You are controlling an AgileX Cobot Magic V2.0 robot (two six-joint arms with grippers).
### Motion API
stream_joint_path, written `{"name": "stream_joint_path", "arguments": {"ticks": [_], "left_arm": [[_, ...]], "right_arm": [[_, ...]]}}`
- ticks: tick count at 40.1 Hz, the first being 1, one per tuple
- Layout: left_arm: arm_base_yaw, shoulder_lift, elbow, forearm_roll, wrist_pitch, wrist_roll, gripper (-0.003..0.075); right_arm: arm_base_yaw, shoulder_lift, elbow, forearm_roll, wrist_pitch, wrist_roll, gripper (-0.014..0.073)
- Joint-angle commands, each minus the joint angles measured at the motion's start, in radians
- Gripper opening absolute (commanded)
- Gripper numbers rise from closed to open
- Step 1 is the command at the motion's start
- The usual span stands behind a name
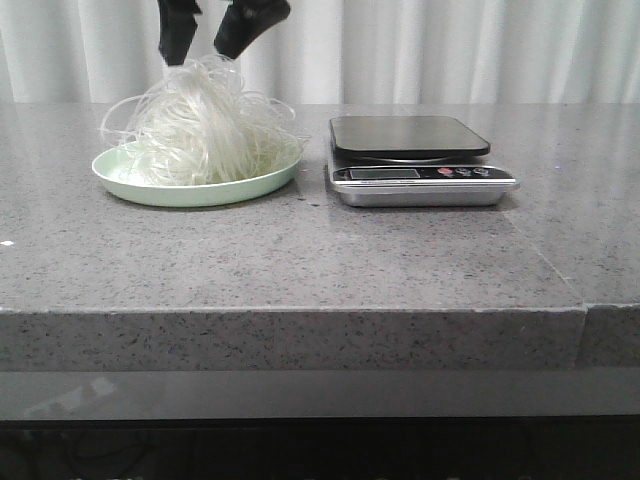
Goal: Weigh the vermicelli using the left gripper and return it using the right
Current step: 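Release the vermicelli onto the green plate and raise the right gripper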
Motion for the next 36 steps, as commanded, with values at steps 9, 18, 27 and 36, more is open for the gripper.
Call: {"name": "stream_joint_path", "arguments": {"ticks": [9, 18, 27, 36], "left_arm": [[0.003, 0.000, -0.027, -0.010, -0.074, -0.008, 0.0481], [0.003, 0.000, -0.027, -0.010, -0.074, -0.008, 0.0481], [0.003, 0.000, -0.027, -0.010, -0.074, -0.008, 0.0481], [0.003, 0.000, -0.027, -0.010, -0.074, -0.008, 0.0481]], "right_arm": [[-0.074, -0.281, 0.007, -0.007, 0.134, 0.049, 0.0483], [-0.126, -0.574, 0.326, -0.007, 0.020, 0.049, 0.0483], [-0.126, -0.927, 0.715, -0.007, -0.139, 0.049, 0.0483], [-0.126, -1.271, 1.021, -0.007, -0.172, 0.049, 0.0483]]}}
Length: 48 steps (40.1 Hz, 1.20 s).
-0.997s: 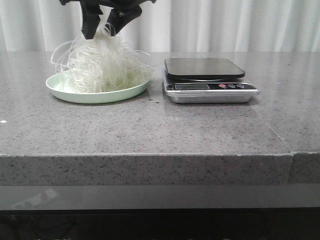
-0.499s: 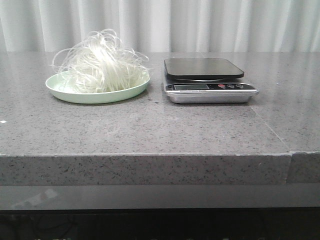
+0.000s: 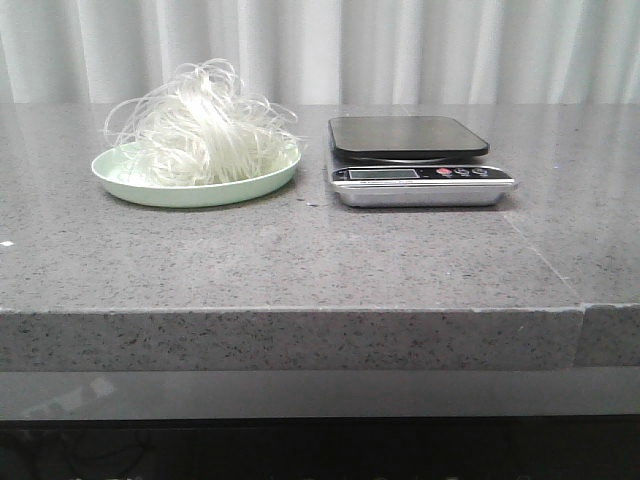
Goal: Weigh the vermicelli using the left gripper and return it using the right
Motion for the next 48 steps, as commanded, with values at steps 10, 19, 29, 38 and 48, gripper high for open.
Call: {"name": "stream_joint_path", "arguments": {"ticks": [10, 19, 29, 38, 48], "left_arm": [[0.003, 0.000, -0.027, -0.010, -0.074, -0.008, 0.0481], [0.003, 0.000, -0.027, -0.010, -0.074, -0.008, 0.0469], [0.003, 0.000, -0.027, -0.010, -0.074, -0.008, 0.0294], [0.003, 0.000, -0.027, -0.006, -0.074, 0.002, 0.0161], [0.003, 0.000, -0.027, 0.001, -0.074, 0.002, 0.0154]], "right_arm": [[-0.005, -0.379, 0.286, -0.003, -0.078, 0.031, 0.0483], [-0.005, -0.415, 0.313, -0.016, -0.072, 0.029, 0.0480], [-0.005, -0.415, 0.313, -0.038, -0.063, 0.029, 0.0274], [-0.005, -0.415, 0.313, -0.038, -0.064, 0.029, 0.0160], [-0.005, -0.415, 0.313, -0.038, -0.063, 0.029, 0.0158]]}}
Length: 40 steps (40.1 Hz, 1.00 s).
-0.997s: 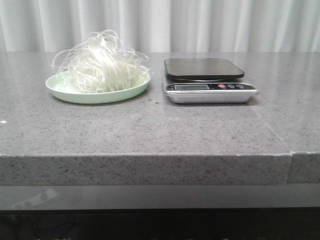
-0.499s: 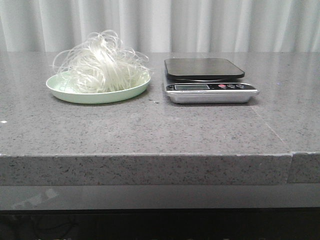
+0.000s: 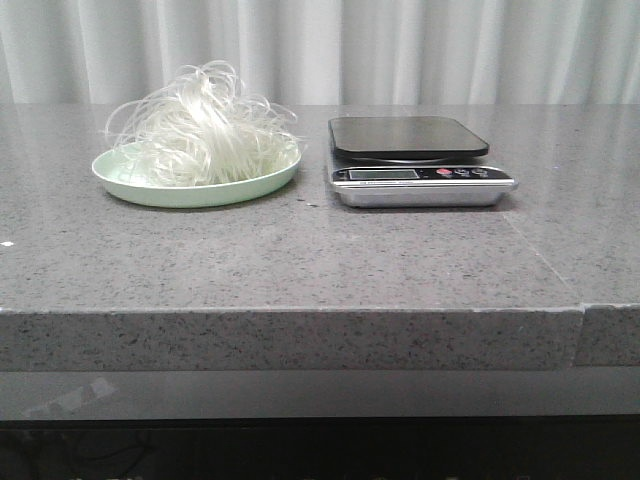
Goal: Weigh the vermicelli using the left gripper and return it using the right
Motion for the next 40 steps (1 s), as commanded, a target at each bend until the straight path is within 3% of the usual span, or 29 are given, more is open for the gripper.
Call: {"name": "stream_joint_path", "arguments": {"ticks": [1, 20, 25, 40], "left_arm": [[0.003, 0.000, -0.027, -0.001, -0.074, 0.000, 0.0154], [0.003, -0.008, -0.014, -0.001, -0.081, 0.000, 0.0154], [0.051, -0.050, 0.057, 0.009, -0.118, 0.000, 0.0154], [0.318, -0.375, 0.559, 0.041, -0.669, 0.000, 0.0154]], "right_arm": [[-0.005, 0.005, -0.021, -0.010, -0.066, 0.003, 0.0158], [-0.005, 0.005, -0.021, -0.010, -0.066, 0.003, 0.0158], [-0.005, 0.005, -0.021, -0.010, -0.066, 0.003, 0.0158], [-0.005, 0.005, -0.021, -0.010, -0.066, 0.003, 0.0158]]}}
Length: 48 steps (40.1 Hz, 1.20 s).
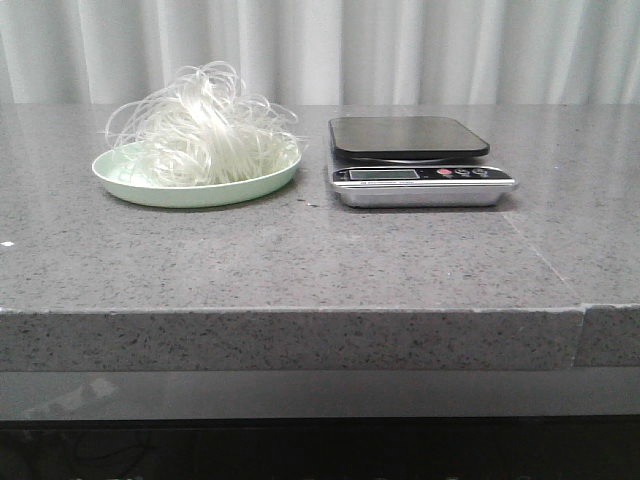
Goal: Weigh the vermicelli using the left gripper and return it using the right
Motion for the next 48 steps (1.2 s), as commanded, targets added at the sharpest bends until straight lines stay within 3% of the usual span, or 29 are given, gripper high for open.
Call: {"name": "stream_joint_path", "arguments": {"ticks": [1, 8, 19, 48], "left_arm": [[0.067, -0.089, 0.117, 0.002, -0.247, -0.003, 0.0154], [0.160, -0.253, 0.308, -0.022, -0.393, -0.003, 0.0154], [0.254, -0.339, 0.444, -0.051, -0.499, -0.003, 0.0154], [0.258, -0.339, 0.441, -0.051, -0.484, -0.003, 0.0154]], "right_arm": [[-0.005, 0.005, -0.021, -0.008, -0.068, 0.000, 0.0158], [-0.005, 0.005, -0.021, -0.008, -0.068, 0.000, 0.0158], [-0.005, 0.005, -0.021, -0.008, -0.067, 0.000, 0.0158], [-0.005, 0.005, -0.021, -0.008, -0.061, 0.000, 0.0158]]}}
